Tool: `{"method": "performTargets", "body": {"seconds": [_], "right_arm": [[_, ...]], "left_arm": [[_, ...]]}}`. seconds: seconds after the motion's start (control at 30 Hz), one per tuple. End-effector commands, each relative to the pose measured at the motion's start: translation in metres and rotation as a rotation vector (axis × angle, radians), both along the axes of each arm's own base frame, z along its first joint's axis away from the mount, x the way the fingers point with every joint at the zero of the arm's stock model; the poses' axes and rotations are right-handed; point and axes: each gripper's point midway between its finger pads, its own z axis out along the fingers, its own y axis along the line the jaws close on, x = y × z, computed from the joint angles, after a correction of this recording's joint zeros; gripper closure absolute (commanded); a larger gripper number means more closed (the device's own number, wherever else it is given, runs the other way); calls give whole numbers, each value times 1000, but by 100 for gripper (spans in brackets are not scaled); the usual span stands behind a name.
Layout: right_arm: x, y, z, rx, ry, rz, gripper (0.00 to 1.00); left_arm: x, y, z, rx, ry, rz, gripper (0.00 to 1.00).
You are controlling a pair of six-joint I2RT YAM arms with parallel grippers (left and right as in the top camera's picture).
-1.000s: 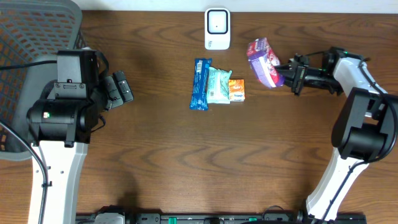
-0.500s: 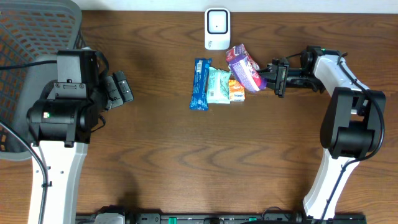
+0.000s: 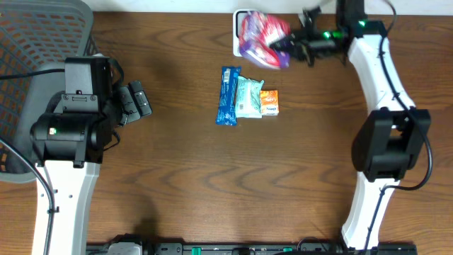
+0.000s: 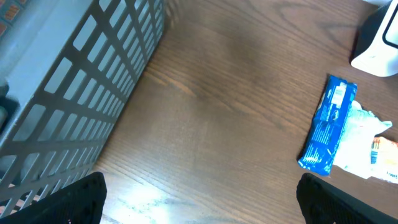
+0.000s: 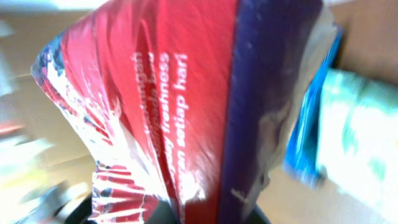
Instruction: Scan the item barcode
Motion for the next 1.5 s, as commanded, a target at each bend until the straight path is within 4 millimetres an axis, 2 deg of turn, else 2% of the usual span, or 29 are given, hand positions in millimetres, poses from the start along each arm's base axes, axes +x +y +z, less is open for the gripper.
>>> {"method": "performTargets", "body": {"seconds": [0.0, 0.03, 0.17, 0.3, 0.4, 0.63, 1.0, 1.1, 1.2, 1.23, 1.33, 1.4, 1.47], "right_arm": [[45, -2, 4, -225, -168, -177, 99], [53, 2, 9, -244, -222, -196, 99], [79, 14, 5, -324, -294, -314, 99], [94, 43, 7, -294, -401, -309, 99], [104, 50, -2, -301, -415, -346, 99], [118, 47, -38, -312, -342, -417, 99], [126, 22, -38, -321, -350, -432, 99], [129, 12, -28, -298, -361, -433, 99], [134, -16, -5, -267, -378, -456, 99], [135, -41, 8, -264, -379, -488, 99], [131, -101, 20, -303, -342, -570, 99], [122, -148, 19, -365, -289, -638, 99], [103, -209, 8, -470, -185, -736, 99]], "left_arm": [[1, 3, 3, 15, -2, -2, 2], [1, 3, 3, 15, -2, -2, 2], [1, 3, 3, 15, -2, -2, 2], [1, 3, 3, 15, -2, -2, 2], [1, 3, 3, 15, -2, -2, 2], [1, 3, 3, 15, -2, -2, 2], [1, 3, 3, 15, -2, -2, 2], [1, 3, 3, 15, -2, -2, 2], [1, 3, 3, 15, -2, -2, 2], [1, 3, 3, 15, -2, -2, 2], [1, 3, 3, 15, -2, -2, 2], [1, 3, 3, 15, -2, -2, 2], [1, 3, 3, 15, -2, -2, 2]]}}
